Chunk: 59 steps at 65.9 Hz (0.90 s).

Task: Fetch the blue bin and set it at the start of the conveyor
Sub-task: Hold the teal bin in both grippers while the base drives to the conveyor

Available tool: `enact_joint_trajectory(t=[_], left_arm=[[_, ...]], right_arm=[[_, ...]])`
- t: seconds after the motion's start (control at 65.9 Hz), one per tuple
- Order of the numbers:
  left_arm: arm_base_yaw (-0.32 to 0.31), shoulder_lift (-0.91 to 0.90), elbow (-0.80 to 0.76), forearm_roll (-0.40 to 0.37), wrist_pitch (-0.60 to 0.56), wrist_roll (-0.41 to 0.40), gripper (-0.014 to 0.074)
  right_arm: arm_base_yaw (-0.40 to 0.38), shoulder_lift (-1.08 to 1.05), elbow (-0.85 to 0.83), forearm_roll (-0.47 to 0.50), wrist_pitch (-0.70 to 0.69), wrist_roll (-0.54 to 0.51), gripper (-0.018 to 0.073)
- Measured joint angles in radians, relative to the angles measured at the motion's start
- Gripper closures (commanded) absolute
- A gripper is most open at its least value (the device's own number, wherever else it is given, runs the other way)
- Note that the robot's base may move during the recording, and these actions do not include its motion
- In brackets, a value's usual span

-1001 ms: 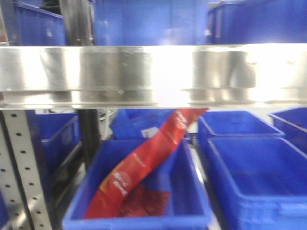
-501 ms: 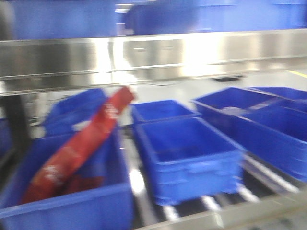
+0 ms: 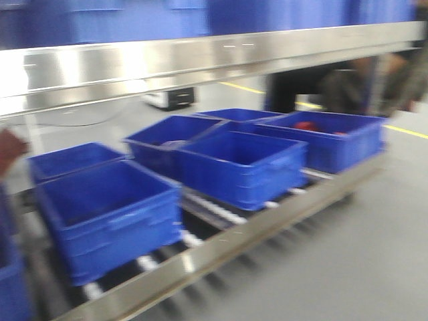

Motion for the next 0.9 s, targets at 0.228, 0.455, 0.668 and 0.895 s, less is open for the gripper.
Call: enact_joint_trajectory(t=[0.228,0.455,0.668,0.895], left_arm=[[0.000,0.000,0.000,-0.002,-0.002,0.000,0.0707],[0.000,0.000,0.000,-0.002,-0.042,0.000,0.0707],[0.000,0.000,0.000,0.002,-0.112,0.002,0.0707],[0.000,0.000,0.000,0.009,-0.175,0.008,0.0707]], right_arm=[[0.000,0.000,0.000,0.000,0.000,0.000,0.0711],[0.000,0.000,0.000,-0.006,0.000,0.000,0.0711],[0.000,0.000,0.000,-0.012,0.000,0.000,0.0711],[0.000,0.000,0.000,-0.014,-0.004,0.000,0.0711]])
